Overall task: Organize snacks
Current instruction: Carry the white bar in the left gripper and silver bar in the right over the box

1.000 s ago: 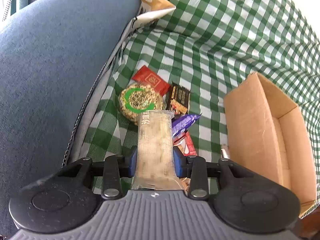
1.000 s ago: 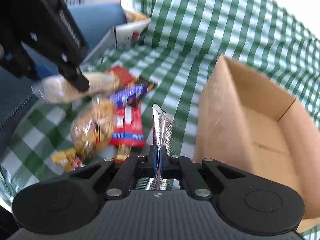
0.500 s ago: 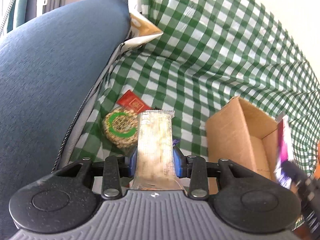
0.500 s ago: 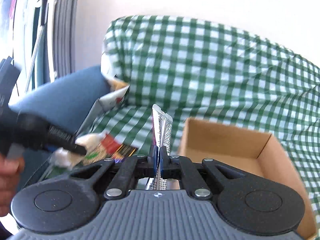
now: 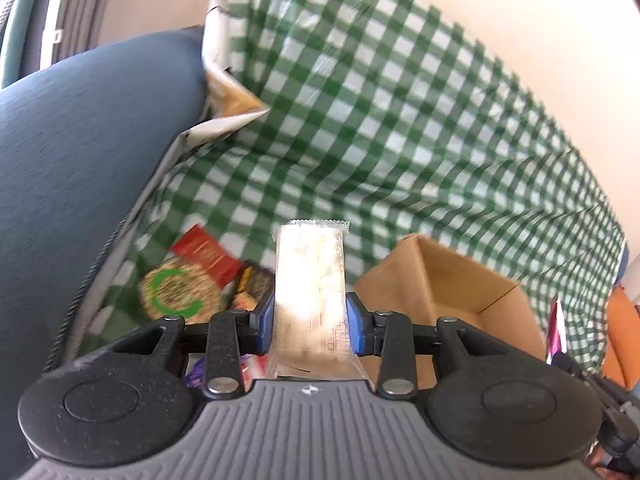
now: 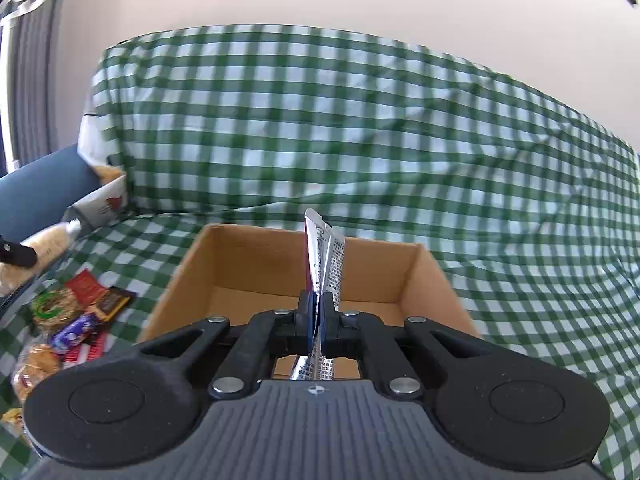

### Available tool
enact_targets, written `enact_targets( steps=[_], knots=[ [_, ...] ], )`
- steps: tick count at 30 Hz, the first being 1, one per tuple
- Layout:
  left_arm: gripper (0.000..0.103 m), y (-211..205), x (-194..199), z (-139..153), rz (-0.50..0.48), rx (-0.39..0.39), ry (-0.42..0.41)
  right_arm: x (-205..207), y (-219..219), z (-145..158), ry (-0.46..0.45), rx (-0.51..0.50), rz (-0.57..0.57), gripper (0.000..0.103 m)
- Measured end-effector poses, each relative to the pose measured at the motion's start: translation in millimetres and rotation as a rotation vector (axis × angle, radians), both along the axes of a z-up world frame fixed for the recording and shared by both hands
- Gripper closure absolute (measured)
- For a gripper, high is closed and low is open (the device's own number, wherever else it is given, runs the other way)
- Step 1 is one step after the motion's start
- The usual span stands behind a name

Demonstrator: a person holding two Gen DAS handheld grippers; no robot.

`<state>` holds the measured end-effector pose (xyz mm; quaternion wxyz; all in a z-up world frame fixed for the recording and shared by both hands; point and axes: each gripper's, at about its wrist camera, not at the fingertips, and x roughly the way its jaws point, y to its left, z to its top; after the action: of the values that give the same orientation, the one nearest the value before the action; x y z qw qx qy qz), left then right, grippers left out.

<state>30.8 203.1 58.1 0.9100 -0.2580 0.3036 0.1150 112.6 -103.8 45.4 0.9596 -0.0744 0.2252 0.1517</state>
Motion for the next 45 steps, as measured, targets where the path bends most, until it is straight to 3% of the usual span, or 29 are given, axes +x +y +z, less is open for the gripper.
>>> enact_targets(
  steps=[12,22,45],
  knots=[
    [0.063,-73.6,22.5,11.9,-0.135,-0.026,-0.129,3.1,-40.6,-13.4,-0.01,-0.057,-0.071,0.1],
    [0.063,-130.5,51.4,-4.0,-0.265,0.006,-0.115,3.9,-54.0,-17.0,-0.016,-0.073,-0.106,0.1],
    [0.063,-141.9,55.7,-4.6,-0.32,0.014,-0.141,3.5,-52.8,-16.4,-0.026,-0.088,-0.115,0.1]
  ],
)
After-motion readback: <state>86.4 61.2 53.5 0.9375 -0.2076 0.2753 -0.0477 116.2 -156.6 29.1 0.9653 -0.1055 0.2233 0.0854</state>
